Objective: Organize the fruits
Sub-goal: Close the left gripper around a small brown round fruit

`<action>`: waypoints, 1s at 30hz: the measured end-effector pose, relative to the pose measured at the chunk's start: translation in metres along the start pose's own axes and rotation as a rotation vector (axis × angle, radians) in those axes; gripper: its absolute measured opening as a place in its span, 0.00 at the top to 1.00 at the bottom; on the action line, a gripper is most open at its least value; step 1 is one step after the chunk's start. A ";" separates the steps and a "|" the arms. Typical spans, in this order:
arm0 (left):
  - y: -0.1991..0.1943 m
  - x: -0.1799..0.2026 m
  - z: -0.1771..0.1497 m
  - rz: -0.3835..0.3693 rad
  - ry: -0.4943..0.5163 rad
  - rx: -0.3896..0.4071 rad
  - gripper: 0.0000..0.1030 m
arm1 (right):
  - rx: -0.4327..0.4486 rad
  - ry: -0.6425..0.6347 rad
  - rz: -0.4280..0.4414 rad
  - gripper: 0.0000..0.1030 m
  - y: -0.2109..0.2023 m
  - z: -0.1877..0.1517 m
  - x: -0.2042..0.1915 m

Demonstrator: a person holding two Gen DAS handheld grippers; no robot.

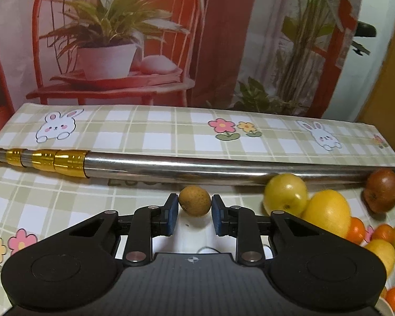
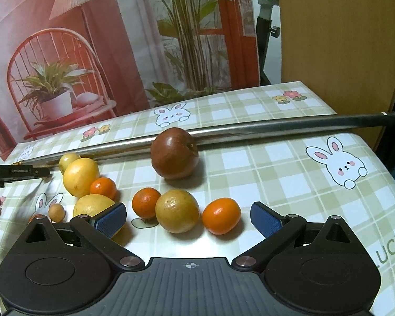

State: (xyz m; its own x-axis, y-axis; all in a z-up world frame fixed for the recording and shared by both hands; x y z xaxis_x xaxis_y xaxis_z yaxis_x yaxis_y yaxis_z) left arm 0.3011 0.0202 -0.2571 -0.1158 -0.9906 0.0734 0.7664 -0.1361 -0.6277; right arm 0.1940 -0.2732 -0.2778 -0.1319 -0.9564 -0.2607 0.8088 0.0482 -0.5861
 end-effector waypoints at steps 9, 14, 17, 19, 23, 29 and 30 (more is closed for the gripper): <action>-0.053 0.015 -0.004 -0.065 0.032 0.053 0.72 | 0.020 -0.023 -0.024 0.22 0.000 -0.004 0.008; -0.077 0.020 -0.011 -0.085 0.022 0.064 0.72 | 0.036 -0.080 -0.079 0.34 -0.001 -0.003 0.012; -0.090 0.023 -0.015 -0.097 0.020 0.069 0.72 | 0.026 -0.111 -0.103 0.39 0.001 -0.003 0.015; -0.096 0.025 -0.019 -0.103 0.021 0.069 0.72 | 0.017 -0.151 -0.119 0.40 0.003 -0.005 0.015; -0.106 0.029 -0.025 -0.123 0.020 0.066 0.72 | -0.021 -0.245 -0.097 0.42 0.012 -0.010 0.014; -0.117 0.035 -0.039 -0.154 0.000 0.048 0.72 | -0.049 -0.430 -0.045 0.49 0.021 -0.013 0.008; -0.118 0.036 -0.041 -0.154 0.005 0.048 0.72 | -0.049 -0.453 -0.029 0.50 0.021 -0.013 0.007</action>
State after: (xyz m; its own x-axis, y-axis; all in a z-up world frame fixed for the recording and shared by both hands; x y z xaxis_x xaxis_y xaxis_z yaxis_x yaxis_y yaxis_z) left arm 0.1806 0.0008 -0.2121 -0.2377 -0.9578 0.1616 0.7685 -0.2872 -0.5718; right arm 0.2030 -0.2750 -0.3021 0.1188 -0.9866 0.1120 0.7792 0.0227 -0.6263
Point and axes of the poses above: each gripper's, at about its wrist camera, not at the fingertips, and y roughly the way its jaws point, x to its right, z to its top, the point moved 4 cm from there along y, roughly the way its jaws point, and after that the axes turned 6 degrees about x, right-handed, at the moved point
